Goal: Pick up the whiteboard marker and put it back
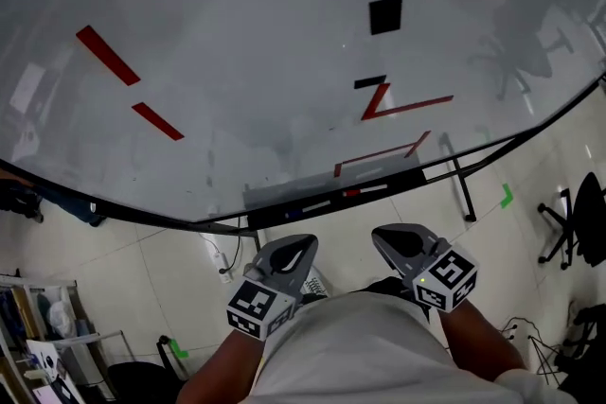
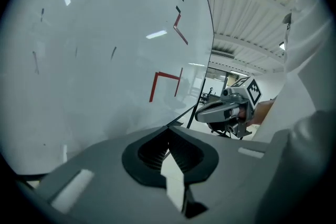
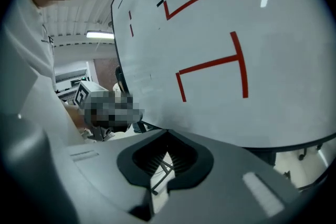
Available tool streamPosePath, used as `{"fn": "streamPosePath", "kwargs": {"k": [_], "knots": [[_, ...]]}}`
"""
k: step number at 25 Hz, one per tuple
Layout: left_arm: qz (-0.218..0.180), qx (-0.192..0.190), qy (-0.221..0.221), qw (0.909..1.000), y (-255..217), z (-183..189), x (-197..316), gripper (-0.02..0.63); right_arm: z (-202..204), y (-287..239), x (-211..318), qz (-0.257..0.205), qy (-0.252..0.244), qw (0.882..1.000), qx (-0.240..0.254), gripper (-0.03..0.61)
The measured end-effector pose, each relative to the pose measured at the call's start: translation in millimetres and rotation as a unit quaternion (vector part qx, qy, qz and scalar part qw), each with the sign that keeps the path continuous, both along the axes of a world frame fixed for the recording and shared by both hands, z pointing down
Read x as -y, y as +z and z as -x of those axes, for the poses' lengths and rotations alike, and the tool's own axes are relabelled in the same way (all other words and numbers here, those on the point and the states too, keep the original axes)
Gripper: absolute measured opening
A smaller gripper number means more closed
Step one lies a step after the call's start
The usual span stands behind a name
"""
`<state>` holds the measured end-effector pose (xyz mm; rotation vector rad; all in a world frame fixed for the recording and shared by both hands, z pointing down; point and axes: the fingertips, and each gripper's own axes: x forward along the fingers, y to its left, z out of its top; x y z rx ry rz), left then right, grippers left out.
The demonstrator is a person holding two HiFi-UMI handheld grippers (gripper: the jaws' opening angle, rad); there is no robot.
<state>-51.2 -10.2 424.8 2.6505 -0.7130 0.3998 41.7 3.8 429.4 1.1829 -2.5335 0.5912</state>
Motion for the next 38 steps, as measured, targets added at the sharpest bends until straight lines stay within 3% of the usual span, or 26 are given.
{"fn": "streamPosePath", "kwargs": {"k": [5, 10, 20, 26, 28, 32, 35, 38], "knots": [[0.001, -0.006, 0.027, 0.9996, 4.3, 3.3, 9.2, 0.017, 0.3, 5.7, 16.3, -0.007, 0.014, 0.999, -0.049, 0.002], [0.006, 0.008, 0.024, 0.9997, 12.8, 6.3, 18.6, 0.017, 1.3, 18.4, 30.6, -0.024, -0.018, 0.993, -0.118, 0.002], [0.004, 0.016, -0.036, 0.9992, 19.5, 0.5, 24.6, 0.017, -11.5, 33.4, 49.4, -0.03, -0.078, 0.985, -0.153, 0.002], [0.014, 0.017, -0.057, 0.9981, 20.0, -2.3, 21.4, 0.017, -19.9, 56.9, 56.4, -0.036, -0.119, 0.967, -0.223, 0.003], [0.011, 0.022, -0.061, 0.9979, 21.6, -2.1, 20.9, 0.017, -20.9, 58.9, 59.2, -0.046, -0.124, 0.963, -0.234, 0.046], [0.009, 0.027, -0.067, 0.9974, 24.0, -1.6, 18.9, 0.017, -21.1, 61.8, 61.5, -0.068, -0.137, 0.952, -0.265, 0.02], [0.011, 0.026, -0.068, 0.9972, 24.9, -2.5, 17.8, 0.017, -21.6, 69.0, 61.4, -0.082, -0.159, 0.933, -0.311, 0.029], [0.018, 0.029, -0.067, 0.9972, 26.6, -2.7, 14.9, 0.017, -20.7, 77.8, 63.2, -0.105, -0.186, 0.907, -0.363, 0.031]]}}
